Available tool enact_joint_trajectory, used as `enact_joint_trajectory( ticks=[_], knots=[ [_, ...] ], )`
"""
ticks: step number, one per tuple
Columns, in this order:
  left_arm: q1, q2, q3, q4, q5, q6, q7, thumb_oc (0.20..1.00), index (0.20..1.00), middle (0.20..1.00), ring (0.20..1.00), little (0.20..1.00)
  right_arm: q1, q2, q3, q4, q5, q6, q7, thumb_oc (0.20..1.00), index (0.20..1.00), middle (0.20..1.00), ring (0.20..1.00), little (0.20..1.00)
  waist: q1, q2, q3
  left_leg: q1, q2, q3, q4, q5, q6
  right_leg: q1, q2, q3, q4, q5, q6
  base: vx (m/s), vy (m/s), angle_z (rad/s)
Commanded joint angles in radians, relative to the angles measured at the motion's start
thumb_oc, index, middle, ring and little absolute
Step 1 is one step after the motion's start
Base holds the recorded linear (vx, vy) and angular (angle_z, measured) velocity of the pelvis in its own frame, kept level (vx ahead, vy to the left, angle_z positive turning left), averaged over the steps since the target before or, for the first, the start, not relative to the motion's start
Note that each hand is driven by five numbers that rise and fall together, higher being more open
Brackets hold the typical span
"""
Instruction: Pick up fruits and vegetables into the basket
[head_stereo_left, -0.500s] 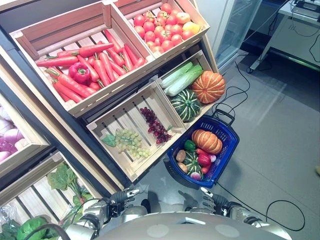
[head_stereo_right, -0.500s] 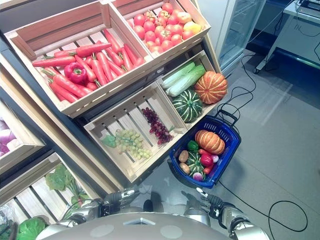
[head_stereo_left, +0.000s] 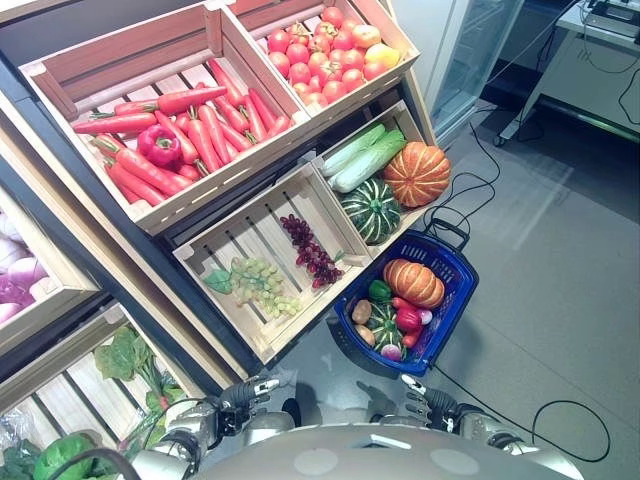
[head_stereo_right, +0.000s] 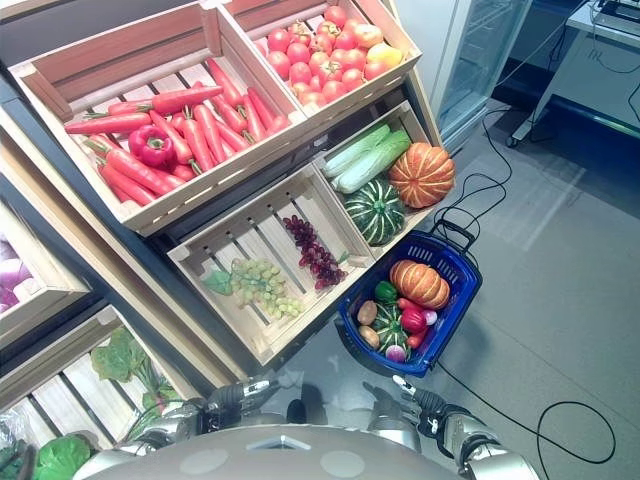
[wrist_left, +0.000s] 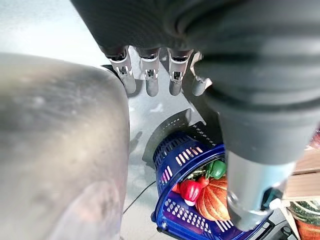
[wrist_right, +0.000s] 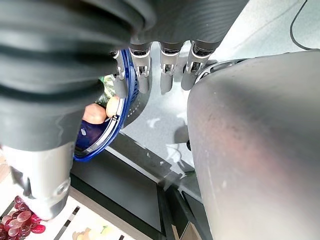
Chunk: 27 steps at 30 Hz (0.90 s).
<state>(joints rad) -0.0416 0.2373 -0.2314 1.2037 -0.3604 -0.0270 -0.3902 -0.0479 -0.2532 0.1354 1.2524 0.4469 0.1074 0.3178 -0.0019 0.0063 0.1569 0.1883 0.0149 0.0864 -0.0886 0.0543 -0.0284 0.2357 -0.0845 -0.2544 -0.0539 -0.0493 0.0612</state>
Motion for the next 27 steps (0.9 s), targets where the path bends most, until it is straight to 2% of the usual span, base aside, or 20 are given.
enact_joint_trajectory(
  ticks=[1, 3, 5, 6, 8, 10, 12, 14, 16, 17, 18, 20, 22, 24, 25, 27],
  knots=[
    [-0.078, -0.038, -0.015, 0.022, -0.019, -0.132, 0.071, 1.0, 1.0, 1.0, 1.0, 1.0, -0.063, -0.004, 0.03, 0.013, 0.014, -0.072, -0.017, 1.0, 1.0, 1.0, 1.0, 1.0, 0.004, 0.003, 0.038, 0.034, -0.049, 0.024, 0.025, -0.122, 0.033, -0.047, 0.021, 0.051, 0.042, 0.01, 0.018, 0.0, 0.0, 0.0],
    [-0.084, -0.025, -0.003, -0.013, -0.022, -0.203, 0.116, 1.0, 1.0, 1.0, 1.0, 1.0, -0.065, -0.012, 0.021, -0.01, 0.022, -0.112, -0.013, 1.0, 1.0, 1.0, 1.0, 1.0, 0.002, 0.003, 0.04, 0.033, -0.049, 0.024, 0.027, -0.123, 0.032, -0.049, 0.021, 0.052, 0.042, 0.011, 0.019, 0.0, 0.0, 0.0],
    [-0.091, -0.008, 0.002, -0.013, -0.013, -0.325, 0.159, 1.0, 1.0, 1.0, 1.0, 1.0, -0.072, -0.021, 0.016, -0.016, 0.034, -0.162, 0.004, 1.0, 1.0, 1.0, 1.0, 1.0, 0.003, -0.001, 0.04, 0.028, -0.047, 0.028, 0.028, -0.124, 0.035, -0.055, 0.021, 0.053, 0.042, 0.011, 0.018, 0.0, 0.0, 0.0],
    [-0.092, -0.003, 0.001, -0.023, -0.008, -0.352, 0.177, 1.0, 1.0, 1.0, 1.0, 1.0, -0.072, -0.023, 0.017, -0.021, 0.041, -0.176, 0.006, 1.0, 1.0, 1.0, 1.0, 1.0, 0.004, -0.002, 0.041, 0.028, -0.046, 0.029, 0.027, -0.124, 0.036, -0.055, 0.021, 0.053, 0.042, 0.012, 0.017, 0.0, 0.0, 0.0],
    [-0.085, 0.021, -0.01, -0.128, 0.044, -0.448, 0.245, 1.0, 1.0, 1.0, 1.0, 1.0, -0.067, -0.025, 0.017, -0.068, 0.055, -0.232, -0.01, 1.0, 1.0, 1.0, 1.0, 1.0, 0.01, -0.004, 0.049, 0.023, -0.045, 0.028, 0.033, -0.123, 0.035, -0.057, 0.022, 0.049, 0.044, 0.014, 0.014, 0.0, 0.0, 0.0],
    [-0.078, 0.034, -0.017, -0.212, 0.08, -0.475, 0.282, 1.0, 1.0, 1.0, 1.0, 1.0, -0.062, -0.027, 0.015, -0.11, 0.071, -0.248, -0.02, 1.0, 1.0, 1.0, 1.0, 1.0, 0.013, -0.004, 0.056, 0.019, -0.045, 0.026, 0.033, -0.121, 0.034, -0.061, 0.022, 0.046, 0.045, 0.016, 0.013, 0.0, 0.0, 0.0],
    [-0.06, 0.066, -0.024, -0.362, 0.18, -0.511, 0.354, 1.0, 1.0, 1.0, 1.0, 1.0, -0.043, -0.033, 0.011, -0.216, 0.089, -0.257, -0.052, 1.0, 1.0, 1.0, 1.0, 1.0, 0.015, -0.001, 0.066, 0.011, -0.044, 0.022, 0.035, -0.116, 0.031, -0.07, 0.02, 0.042, 0.049, 0.02, 0.012, 0.0, 0.0, 0.0],
    [-0.047, 0.088, -0.027, -0.442, 0.229, -0.517, 0.394, 1.0, 1.0, 1.0, 1.0, 1.0, -0.029, -0.037, 0.01, -0.278, 0.098, -0.256, -0.069, 1.0, 1.0, 1.0, 1.0, 1.0, 0.013, 0.0, 0.07, 0.006, -0.043, 0.021, 0.036, -0.113, 0.03, -0.076, 0.019, 0.04, 0.052, 0.021, 0.012, 0.0, 0.0, 0.0],
    [-0.023, 0.151, -0.023, -0.595, 0.386, -0.55, 0.509, 1.0, 1.0, 1.0, 1.0, 1.0, 0.006, -0.048, 0.005, -0.415, 0.117, -0.27, -0.096, 1.0, 1.0, 1.0, 1.0, 1.0, 0.008, 0.003, 0.079, -0.008, -0.039, 0.023, 0.041, -0.111, 0.029, -0.091, 0.015, 0.036, 0.058, 0.02, 0.011, 0.0, 0.0, 0.0],
    [-0.019, 0.159, -0.021, -0.612, 0.409, -0.553, 0.529, 1.0, 1.0, 1.0, 1.0, 1.0, 0.012, -0.049, 0.004, -0.434, 0.118, -0.274, -0.099, 1.0, 1.0, 1.0, 1.0, 1.0, 0.007, 0.004, 0.08, -0.01, -0.039, 0.023, 0.042, -0.11, 0.029, -0.093, 0.014, 0.036, 0.059, 0.02, 0.011, 0.05, -0.002, 0.0],
    [-0.01, 0.19, -0.013, -0.664, 0.511, -0.56, 0.606, 1.0, 1.0, 1.0, 1.0, 1.0, 0.029, -0.054, -0.003, -0.486, 0.12, -0.294, -0.102, 1.0, 1.0, 1.0, 1.0, 1.0, 0.002, 0.007, 0.084, -0.017, -0.039, 0.026, 0.047, -0.111, 0.029, -0.102, 0.012, 0.036, 0.064, 0.02, 0.01, 0.06, 0.005, 0.01],
    [-0.004, 0.23, -0.006, -0.729, 0.66, -0.534, 0.727, 1.0, 1.0, 1.0, 1.0, 1.0, 0.05, -0.059, -0.009, -0.562, 0.128, -0.308, -0.109, 1.0, 1.0, 1.0, 1.0, 1.0, -0.006, 0.011, 0.09, -0.031, -0.039, 0.027, 0.055, -0.111, 0.028, -0.118, 0.008, 0.036, 0.073, 0.017, 0.009, 0.07, 0.011, 0.0],
    [-0.004, 0.263, -0.001, -0.77, 0.754, -0.502, 0.806, 1.0, 1.0, 1.0, 1.0, 1.0, 0.066, -0.066, -0.012, -0.631, 0.133, -0.327, -0.124, 1.0, 1.0, 1.0, 1.0, 1.0, -0.016, 0.015, 0.096, -0.046, -0.04, 0.027, 0.066, -0.113, 0.027, -0.136, 0.005, 0.04, 0.084, 0.013, 0.008, 0.06, 0.012, -0.03],
    [-0.006, 0.282, 0.003, -0.798, 0.812, -0.477, 0.843, 1.0, 1.0, 1.0, 1.0, 1.0, 0.074, -0.074, -0.012, -0.675, 0.139, -0.336, -0.136, 1.0, 1.0, 1.0, 1.0, 1.0, -0.023, 0.02, 0.104, -0.062, -0.04, 0.027, 0.076, -0.113, 0.025, -0.154, 0.002, 0.041, 0.093, 0.011, 0.007, 0.02, 0.028, -0.03],
    [-0.028, 0.306, -0.006, -0.816, 0.9, -0.433, 0.913, 1.0, 1.0, 1.0, 1.0, 1.0, 0.073, -0.085, -0.015, -0.726, 0.144, -0.351, -0.145, 1.0, 1.0, 1.0, 1.0, 1.0, -0.036, 0.031, 0.121, -0.087, -0.04, 0.027, 0.082, -0.108, 0.023, -0.188, -0.003, 0.044, 0.112, 0.007, 0.005, -0.05, 0.063, -0.06],
    [-0.075, 0.335, -0.03, -0.827, 0.973, -0.364, 0.967, 1.0, 1.0, 1.0, 1.0, 1.0, 0.059, -0.105, -0.017, -0.765, 0.157, -0.369, -0.141, 1.0, 1.0, 1.0, 1.0, 1.0, -0.052, 0.045, 0.15, -0.124, -0.039, 0.028, 0.096, -0.101, 0.02, -0.238, -0.007, 0.047, 0.149, -0.003, 0.0, -0.11, 0.096, -0.14]
  ],
)
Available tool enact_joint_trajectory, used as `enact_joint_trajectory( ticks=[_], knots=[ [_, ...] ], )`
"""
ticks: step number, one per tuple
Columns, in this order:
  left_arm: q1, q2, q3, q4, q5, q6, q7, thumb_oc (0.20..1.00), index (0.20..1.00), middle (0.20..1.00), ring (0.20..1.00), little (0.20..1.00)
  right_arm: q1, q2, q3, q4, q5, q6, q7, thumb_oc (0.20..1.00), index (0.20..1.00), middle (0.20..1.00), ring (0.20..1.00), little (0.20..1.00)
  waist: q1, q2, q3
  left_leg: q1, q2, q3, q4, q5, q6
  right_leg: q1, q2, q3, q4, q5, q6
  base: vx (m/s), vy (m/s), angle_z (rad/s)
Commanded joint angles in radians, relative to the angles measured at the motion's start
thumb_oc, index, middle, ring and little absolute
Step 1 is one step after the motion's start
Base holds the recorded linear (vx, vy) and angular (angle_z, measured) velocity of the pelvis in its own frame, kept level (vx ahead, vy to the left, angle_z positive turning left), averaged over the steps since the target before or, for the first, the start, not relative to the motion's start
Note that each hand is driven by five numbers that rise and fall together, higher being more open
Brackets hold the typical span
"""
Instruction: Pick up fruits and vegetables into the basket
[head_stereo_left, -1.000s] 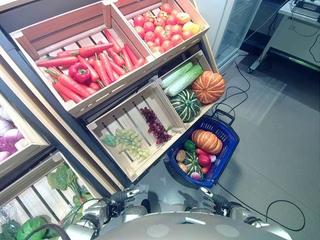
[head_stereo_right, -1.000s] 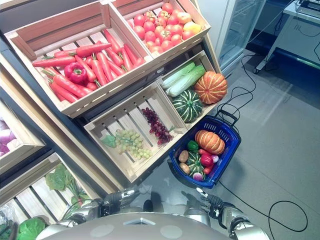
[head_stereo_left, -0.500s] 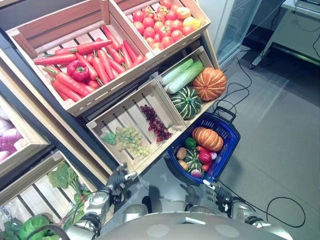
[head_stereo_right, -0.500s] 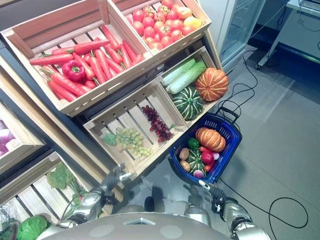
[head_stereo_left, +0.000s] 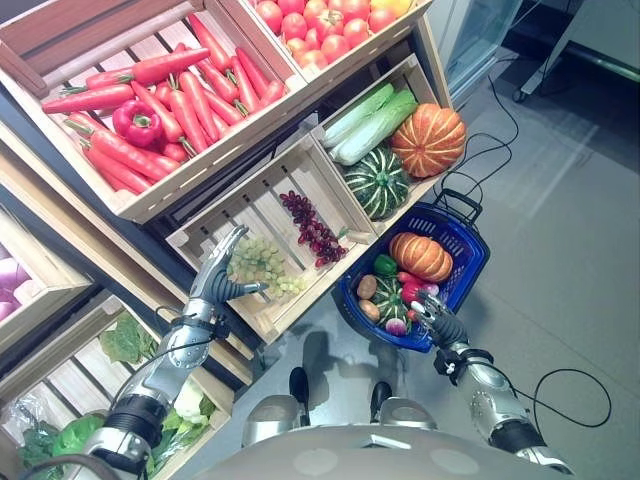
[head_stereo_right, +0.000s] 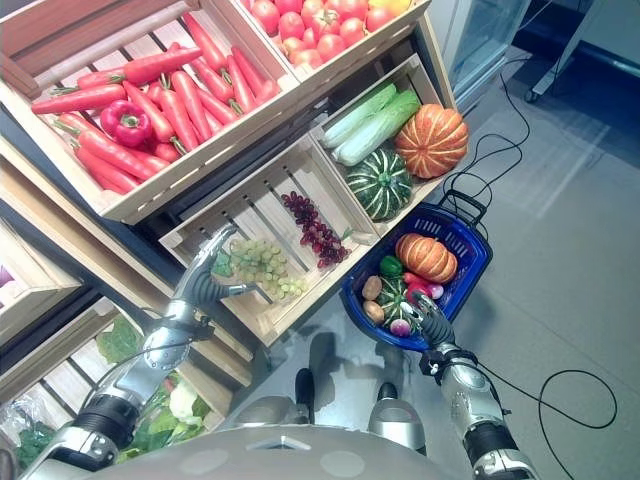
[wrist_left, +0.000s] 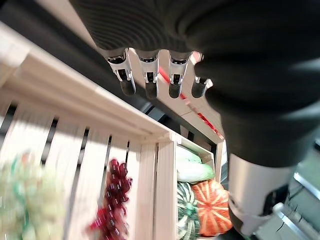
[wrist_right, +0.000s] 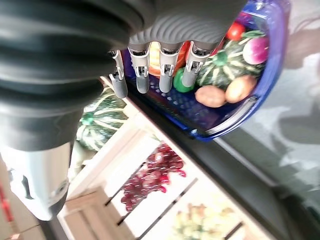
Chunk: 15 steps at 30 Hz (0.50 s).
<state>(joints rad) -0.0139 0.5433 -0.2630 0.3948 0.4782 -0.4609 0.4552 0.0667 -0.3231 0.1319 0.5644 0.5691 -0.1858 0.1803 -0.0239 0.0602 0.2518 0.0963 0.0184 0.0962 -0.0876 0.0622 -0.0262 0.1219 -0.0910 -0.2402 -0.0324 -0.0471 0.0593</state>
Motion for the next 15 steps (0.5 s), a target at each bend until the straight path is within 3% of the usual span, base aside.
enact_joint_trajectory(
  ticks=[1, 8, 15],
  knots=[
    [-0.14, 0.046, -0.019, -0.023, 0.153, 0.113, 0.147, 1.0, 1.0, 1.0, 1.0, 1.0, -0.069, -0.05, -0.012, -0.105, 0.033, -0.087, -0.01, 1.0, 1.0, 1.0, 1.0, 1.0, -0.041, 0.001, 0.077, -0.06, -0.042, 0.021, 0.111, -0.104, 0.016, -0.161, -0.004, 0.035, 0.16, -0.015, -0.002, -0.12, 0.096, -0.13],
    [-0.314, 0.144, -0.118, 0.016, 0.249, 0.289, 0.198, 1.0, 1.0, 1.0, 1.0, 1.0, -0.114, -0.126, -0.003, -0.224, 0.065, -0.111, -0.038, 1.0, 1.0, 1.0, 1.0, 1.0, -0.093, 0.037, 0.187, -0.195, -0.045, 0.034, 0.222, -0.091, 0.0, -0.32, -0.015, 0.056, 0.326, -0.056, -0.02, -0.07, 0.081, -0.16],
    [-0.474, 0.224, -0.213, 0.102, 0.313, 0.403, 0.184, 1.0, 1.0, 1.0, 1.0, 1.0, -0.169, -0.182, -0.013, -0.279, 0.187, -0.113, -0.03, 1.0, 1.0, 1.0, 1.0, 1.0, -0.128, 0.045, 0.255, -0.318, -0.052, 0.06, 0.29, -0.085, -0.005, -0.455, -0.024, 0.084, 0.396, -0.059, -0.024, -0.07, 0.054, -0.15]
  ],
)
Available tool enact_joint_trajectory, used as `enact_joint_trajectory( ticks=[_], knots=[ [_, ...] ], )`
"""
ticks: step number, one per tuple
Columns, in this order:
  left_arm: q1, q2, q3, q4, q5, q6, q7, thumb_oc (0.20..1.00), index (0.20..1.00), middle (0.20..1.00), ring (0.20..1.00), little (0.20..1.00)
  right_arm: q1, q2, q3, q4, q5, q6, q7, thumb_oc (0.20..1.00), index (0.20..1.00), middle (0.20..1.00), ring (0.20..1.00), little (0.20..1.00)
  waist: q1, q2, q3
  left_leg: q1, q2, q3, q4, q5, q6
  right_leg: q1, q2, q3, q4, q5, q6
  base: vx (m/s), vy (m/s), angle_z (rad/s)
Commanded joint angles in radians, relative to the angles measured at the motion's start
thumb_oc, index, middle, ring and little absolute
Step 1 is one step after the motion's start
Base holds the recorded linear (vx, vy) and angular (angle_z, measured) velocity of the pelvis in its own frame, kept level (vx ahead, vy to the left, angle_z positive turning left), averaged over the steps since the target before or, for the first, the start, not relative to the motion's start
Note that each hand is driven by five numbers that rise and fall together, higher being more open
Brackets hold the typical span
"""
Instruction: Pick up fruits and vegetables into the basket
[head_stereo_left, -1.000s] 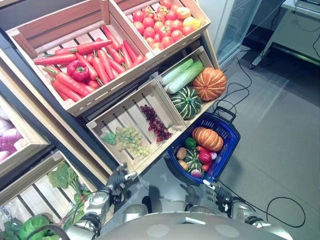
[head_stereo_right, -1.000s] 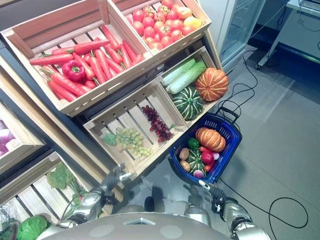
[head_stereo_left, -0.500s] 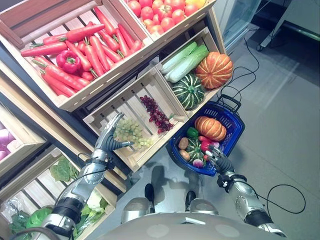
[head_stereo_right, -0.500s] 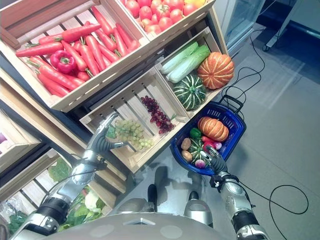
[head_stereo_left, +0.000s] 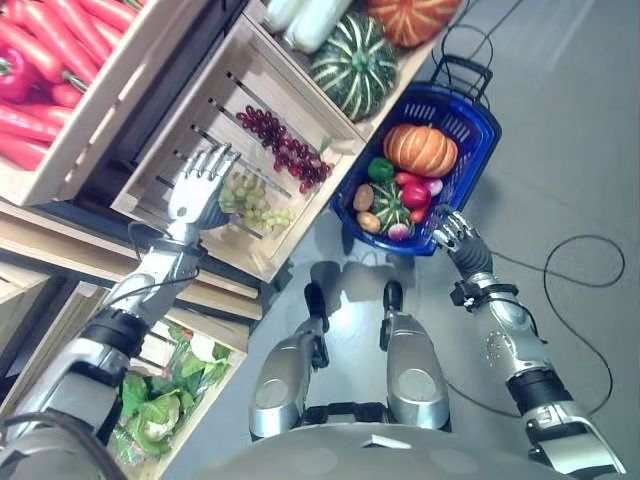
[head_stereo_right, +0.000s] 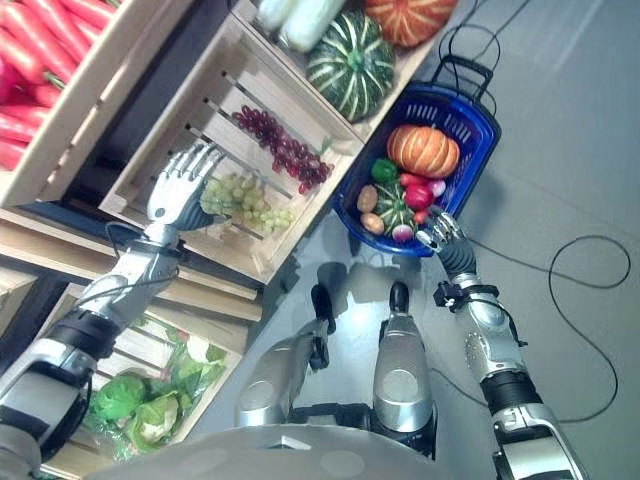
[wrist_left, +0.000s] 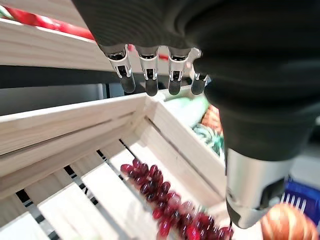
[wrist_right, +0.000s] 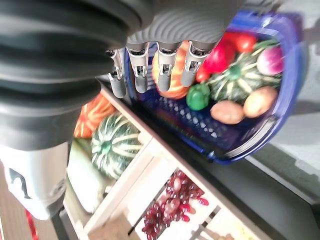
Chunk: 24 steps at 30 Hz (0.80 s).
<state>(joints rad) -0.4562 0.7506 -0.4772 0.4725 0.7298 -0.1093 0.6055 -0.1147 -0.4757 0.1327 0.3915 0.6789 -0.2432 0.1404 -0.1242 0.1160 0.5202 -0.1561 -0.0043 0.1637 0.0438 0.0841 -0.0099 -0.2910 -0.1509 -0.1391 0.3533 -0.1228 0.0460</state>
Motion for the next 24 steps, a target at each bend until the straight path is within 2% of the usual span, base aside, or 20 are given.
enact_joint_trajectory(
  ticks=[1, 5, 10, 15, 18, 24],
  knots=[
    [-0.063, 0.023, -0.022, 0.042, 0.067, 0.077, 0.034, 1.0, 1.0, 1.0, 1.0, 1.0, -0.008, -0.042, -0.015, -0.12, 0.107, -0.056, 0.007, 1.0, 1.0, 1.0, 1.0, 1.0, -0.034, -0.006, 0.0, -0.096, -0.03, -0.001, 0.17, -0.104, -0.023, -0.077, 0.035, -0.007, 0.025, 0.018, -0.009, -0.08, 0.052, -0.12],
    [-0.114, 0.02, -0.049, 0.077, 0.049, 0.126, -0.001, 1.0, 1.0, 1.0, 1.0, 1.0, -0.05, -0.058, -0.019, -0.171, 0.119, -0.066, -0.004, 1.0, 1.0, 1.0, 1.0, 1.0, -0.041, 0.007, 0.0, -0.199, -0.03, 0.018, 0.2, -0.097, -0.024, -0.19, 0.041, 0.02, 0.053, 0.025, -0.01, -0.07, 0.06, -0.13],
    [-0.163, -0.001, -0.076, 0.126, 0.054, 0.189, -0.1, 1.0, 1.0, 1.0, 1.0, 1.0, -0.097, -0.065, -0.019, -0.233, 0.108, -0.066, -0.029, 1.0, 1.0, 1.0, 1.0, 1.0, -0.05, 0.007, 0.0, -0.315, -0.023, 0.038, 0.254, -0.103, -0.028, -0.31, 0.046, 0.043, 0.099, 0.023, -0.011, -0.02, 0.02, -0.04],
    [-0.184, -0.008, -0.081, 0.148, 0.085, 0.242, -0.127, 1.0, 1.0, 1.0, 1.0, 1.0, -0.12, -0.071, -0.026, -0.276, 0.098, -0.083, -0.048, 1.0, 1.0, 1.0, 1.0, 1.0, -0.058, 0.004, 0.0, -0.407, -0.018, 0.057, 0.307, -0.112, -0.025, -0.403, 0.051, 0.059, 0.137, 0.024, -0.014, 0.0, 0.02, -0.05],
    [-0.191, -0.008, -0.083, 0.153, 0.093, 0.254, -0.132, 1.0, 1.0, 1.0, 1.0, 1.0, -0.127, -0.072, -0.027, -0.287, 0.101, -0.086, -0.056, 1.0, 1.0, 1.0, 1.0, 1.0, -0.06, 0.002, 0.0, -0.436, -0.015, 0.062, 0.33, -0.118, -0.023, -0.43, 0.053, 0.062, 0.152, 0.024, -0.014, 0.0, 0.0, 0.0],
    [-0.223, -0.007, -0.071, 0.176, 0.092, 0.323, -0.128, 1.0, 1.0, 1.0, 1.0, 1.0, -0.135, -0.072, -0.048, -0.338, 0.092, -0.126, -0.077, 1.0, 1.0, 1.0, 1.0, 1.0, -0.072, -0.004, 0.0, -0.553, -0.004, 0.074, 0.429, -0.151, -0.014, -0.544, 0.056, 0.084, 0.225, 0.018, -0.013, 0.02, 0.027, -0.03]
  ],
)
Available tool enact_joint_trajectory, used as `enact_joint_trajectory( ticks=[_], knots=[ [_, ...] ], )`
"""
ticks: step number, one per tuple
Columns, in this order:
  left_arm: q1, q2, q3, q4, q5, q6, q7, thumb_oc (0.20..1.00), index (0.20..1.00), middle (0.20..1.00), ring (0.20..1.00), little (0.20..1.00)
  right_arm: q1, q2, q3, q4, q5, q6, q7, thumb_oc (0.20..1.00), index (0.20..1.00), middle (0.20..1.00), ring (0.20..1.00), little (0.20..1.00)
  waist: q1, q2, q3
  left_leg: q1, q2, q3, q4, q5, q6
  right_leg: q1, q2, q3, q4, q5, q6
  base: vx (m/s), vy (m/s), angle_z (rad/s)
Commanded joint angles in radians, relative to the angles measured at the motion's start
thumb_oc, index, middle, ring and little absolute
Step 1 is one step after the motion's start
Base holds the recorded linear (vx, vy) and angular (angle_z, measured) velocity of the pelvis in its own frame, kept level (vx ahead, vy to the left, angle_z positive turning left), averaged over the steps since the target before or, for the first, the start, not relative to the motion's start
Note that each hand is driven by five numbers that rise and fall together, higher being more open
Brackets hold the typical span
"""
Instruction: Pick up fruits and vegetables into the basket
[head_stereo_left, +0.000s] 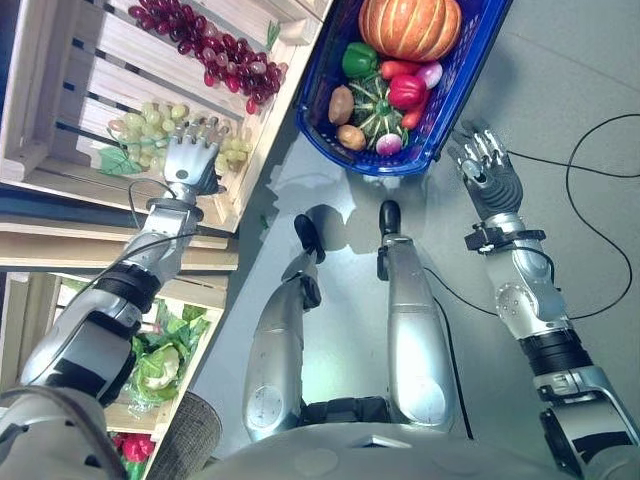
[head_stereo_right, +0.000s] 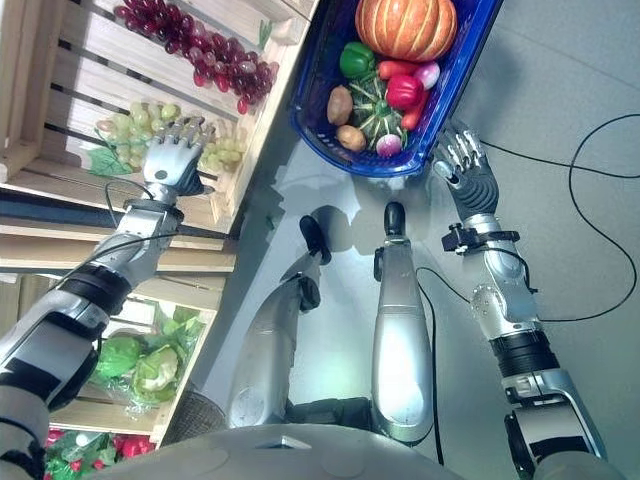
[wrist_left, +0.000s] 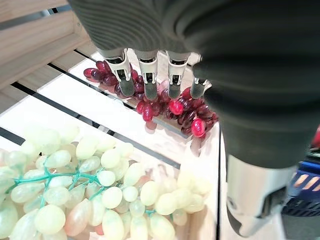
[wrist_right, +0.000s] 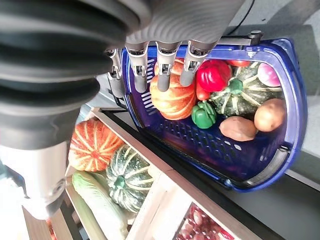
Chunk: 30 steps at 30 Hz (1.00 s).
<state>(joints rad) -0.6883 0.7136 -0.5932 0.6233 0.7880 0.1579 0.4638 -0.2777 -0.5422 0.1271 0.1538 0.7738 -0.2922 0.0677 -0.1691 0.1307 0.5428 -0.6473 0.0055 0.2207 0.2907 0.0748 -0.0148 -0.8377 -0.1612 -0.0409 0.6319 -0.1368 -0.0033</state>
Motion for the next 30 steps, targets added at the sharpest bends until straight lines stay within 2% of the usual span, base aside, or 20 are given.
enact_joint_trajectory(
  ticks=[1, 4, 8, 11, 18, 30],
  knots=[
    [0.007, 0.028, 0.047, 0.028, 0.03, 0.07, 0.012, 1.0, 1.0, 1.0, 1.0, 1.0, 0.026, -0.005, -0.046, -0.109, 0.0, -0.076, -0.005, 1.0, 1.0, 1.0, 1.0, 1.0, -0.028, -0.019, -0.023, -0.076, -0.011, 0.016, 0.193, -0.145, -0.007, -0.011, 0.067, -0.01, -0.046, 0.032, 0.037, 0.03, 0.026, -0.06],
    [-0.006, 0.024, 0.046, 0.05, 0.037, 0.107, 0.014, 1.0, 1.0, 1.0, 1.0, 1.0, 0.026, -0.003, -0.056, -0.128, -0.012, -0.086, -0.006, 1.0, 1.0, 1.0, 1.0, 1.0, -0.033, -0.023, -0.023, -0.101, -0.004, 0.006, 0.23, -0.178, -0.013, -0.036, 0.074, 0.005, -0.015, 0.004, 0.045, 0.09, 0.025, -0.04],
    [-0.039, 0.028, 0.046, 0.107, 0.098, 0.218, 0.054, 1.0, 1.0, 1.0, 1.0, 1.0, 0.018, -0.016, -0.069, -0.151, -0.026, -0.113, -0.014, 1.0, 1.0, 1.0, 1.0, 1.0, -0.045, -0.034, -0.023, -0.162, 0.013, 0.008, 0.276, -0.192, -0.01, -0.096, 0.078, 0.019, 0.019, 0.004, 0.046, 0.03, 0.022, -0.04],
    [-0.053, 0.029, 0.049, 0.145, 0.11, 0.262, 0.076, 1.0, 1.0, 1.0, 1.0, 1.0, 0.015, -0.022, -0.074, -0.156, -0.025, -0.128, -0.019, 1.0, 1.0, 1.0, 1.0, 1.0, -0.049, -0.039, -0.023, -0.19, 0.017, 0.005, 0.296, -0.197, -0.01, -0.123, 0.079, 0.025, 0.032, 0.005, 0.046, 0.03, 0.023, -0.04],
    [-0.082, 0.008, 0.036, 0.206, 0.083, 0.314, 0.053, 1.0, 1.0, 1.0, 1.0, 1.0, -0.002, -0.02, -0.069, -0.178, -0.036, -0.155, -0.042, 1.0, 1.0, 1.0, 1.0, 1.0, -0.054, -0.048, -0.023, -0.275, 0.024, -0.006, 0.353, -0.213, -0.009, -0.201, 0.084, 0.038, 0.076, 0.011, 0.047, 0.04, 0.01, -0.03],
    [-0.098, -0.021, 0.007, 0.296, 0.064, 0.344, 0.018, 1.0, 1.0, 1.0, 1.0, 1.0, -0.056, -0.041, -0.066, -0.191, -0.031, -0.155, -0.056, 1.0, 1.0, 1.0, 1.0, 1.0, -0.051, -0.052, -0.023, -0.388, 0.027, -0.016, 0.441, -0.239, -0.009, -0.308, 0.089, 0.042, 0.162, -0.002, 0.043, 0.04, 0.008, 0.0]
  ],
)
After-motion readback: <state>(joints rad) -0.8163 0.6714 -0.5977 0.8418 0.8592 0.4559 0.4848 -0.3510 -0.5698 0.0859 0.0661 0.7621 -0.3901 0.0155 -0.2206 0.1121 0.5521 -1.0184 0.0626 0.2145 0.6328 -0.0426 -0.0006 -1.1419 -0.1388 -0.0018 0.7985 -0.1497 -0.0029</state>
